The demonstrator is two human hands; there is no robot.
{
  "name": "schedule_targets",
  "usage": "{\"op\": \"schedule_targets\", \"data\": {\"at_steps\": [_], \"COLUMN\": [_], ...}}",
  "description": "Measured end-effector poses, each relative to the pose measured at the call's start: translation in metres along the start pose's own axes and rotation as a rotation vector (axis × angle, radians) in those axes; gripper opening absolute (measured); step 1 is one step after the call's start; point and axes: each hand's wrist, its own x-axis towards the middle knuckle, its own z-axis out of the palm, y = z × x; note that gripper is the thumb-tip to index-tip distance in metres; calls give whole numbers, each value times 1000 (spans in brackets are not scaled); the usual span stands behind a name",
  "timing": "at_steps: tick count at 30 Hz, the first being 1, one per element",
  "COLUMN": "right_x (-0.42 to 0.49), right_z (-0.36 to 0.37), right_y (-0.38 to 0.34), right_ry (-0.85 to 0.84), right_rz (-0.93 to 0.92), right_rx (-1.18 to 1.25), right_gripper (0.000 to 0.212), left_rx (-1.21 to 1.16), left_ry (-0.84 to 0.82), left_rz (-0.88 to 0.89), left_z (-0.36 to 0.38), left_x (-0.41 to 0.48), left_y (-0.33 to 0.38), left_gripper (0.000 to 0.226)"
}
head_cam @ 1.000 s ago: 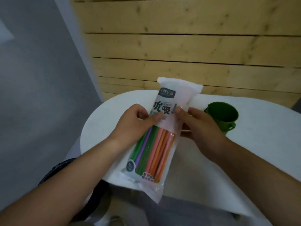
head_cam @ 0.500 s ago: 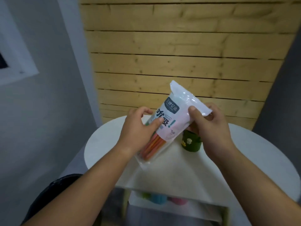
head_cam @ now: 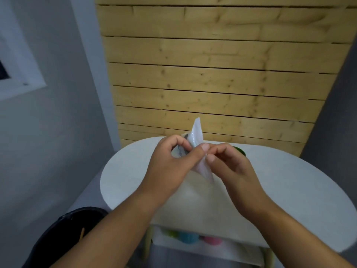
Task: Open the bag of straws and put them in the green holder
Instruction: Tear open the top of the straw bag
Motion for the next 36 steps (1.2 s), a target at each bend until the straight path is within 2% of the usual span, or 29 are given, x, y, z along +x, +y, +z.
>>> {"op": "schedule_targets", "data": {"at_steps": [4,9,11,14,18,22,28,36], "right_x": [3,4,3,3,2,3,0,1], "right_z": [3,7,8,11,15,12,12,19], "right_y": [2,-2,-3,-4,-6,-7,-3,-2], "right_ry": [31,14,24,59,100,88,91,218], "right_rz": [57,129,140,146,98,92,77,15], "right_rx": [-10,0,-19,-98,-237,-312,-306,-383], "right_gripper": [16,24,26,15,11,12,11,16], "left_rx": [-22,-45,-24,-6,46,61,346,380], "left_ry": [-33,-61,-59,-58,-50,-59,-92,-81], "left_rz": [0,16,23,26,28,45,150,144], "left_z": [-6,-10,-10,-10,-6,-4,0,-2], "left_x": [-2,-3,-4,-5,-9,-9,-13,-9], "left_y": [-1,-1,-1,-3,-2,-2,1,3], "left_gripper": [40,35,31,20,5,7,14,16]}}
